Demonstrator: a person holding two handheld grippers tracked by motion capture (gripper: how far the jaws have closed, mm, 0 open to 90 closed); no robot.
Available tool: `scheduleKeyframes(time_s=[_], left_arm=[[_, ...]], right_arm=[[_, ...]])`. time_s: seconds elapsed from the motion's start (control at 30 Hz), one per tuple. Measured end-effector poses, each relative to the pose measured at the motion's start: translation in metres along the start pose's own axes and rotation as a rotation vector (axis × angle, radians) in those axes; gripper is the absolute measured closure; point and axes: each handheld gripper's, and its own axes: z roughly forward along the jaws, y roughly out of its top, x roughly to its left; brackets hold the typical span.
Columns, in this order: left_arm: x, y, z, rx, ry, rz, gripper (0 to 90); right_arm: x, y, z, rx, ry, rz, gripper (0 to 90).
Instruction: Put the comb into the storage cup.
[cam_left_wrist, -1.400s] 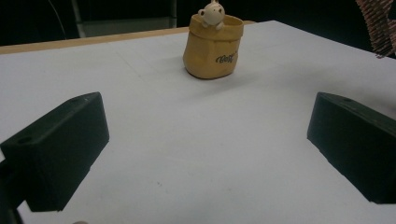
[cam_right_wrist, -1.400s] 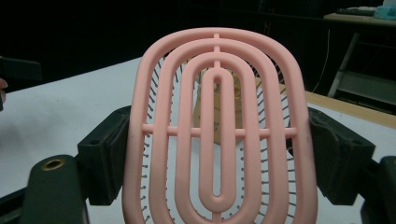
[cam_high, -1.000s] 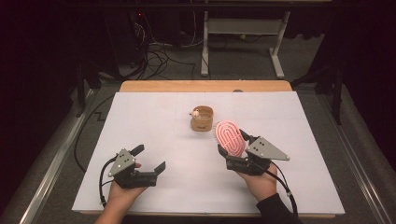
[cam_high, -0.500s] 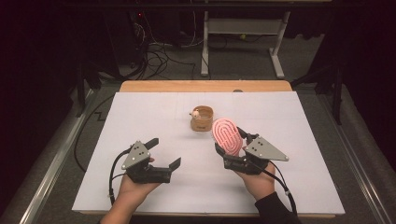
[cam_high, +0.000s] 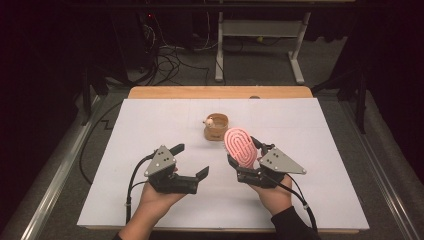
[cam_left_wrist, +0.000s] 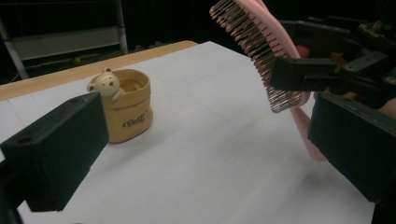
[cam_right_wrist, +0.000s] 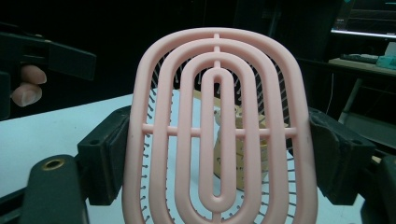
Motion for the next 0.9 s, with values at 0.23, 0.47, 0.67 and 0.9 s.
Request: scheduleKeyframes(time_s=[0.23,0.47,0.67,0.9], left_arm=[[-0.006,0.013,0.009,0.003,-0.030,-0.010,0.0],[-0.008,0.021,0.022,0.017,-0.051,-0.027,0.0],[-0.007,0.024,0.028,0.016,-0.061,-0.047,0.0],[-0.008,0.031,0.037,0.016,-0.086,-0.079,0.0]], right_arm=[[0.005,0.001,0.001,-0.009,0.005,-0.014,20.1],[0.006,0.001,0.002,-0.020,0.006,-0.023,20.2],[0.008,0.002,0.001,-0.024,0.008,-0.029,20.2],[0.011,0.002,0.003,-0.027,0.019,-0.030,20.2]])
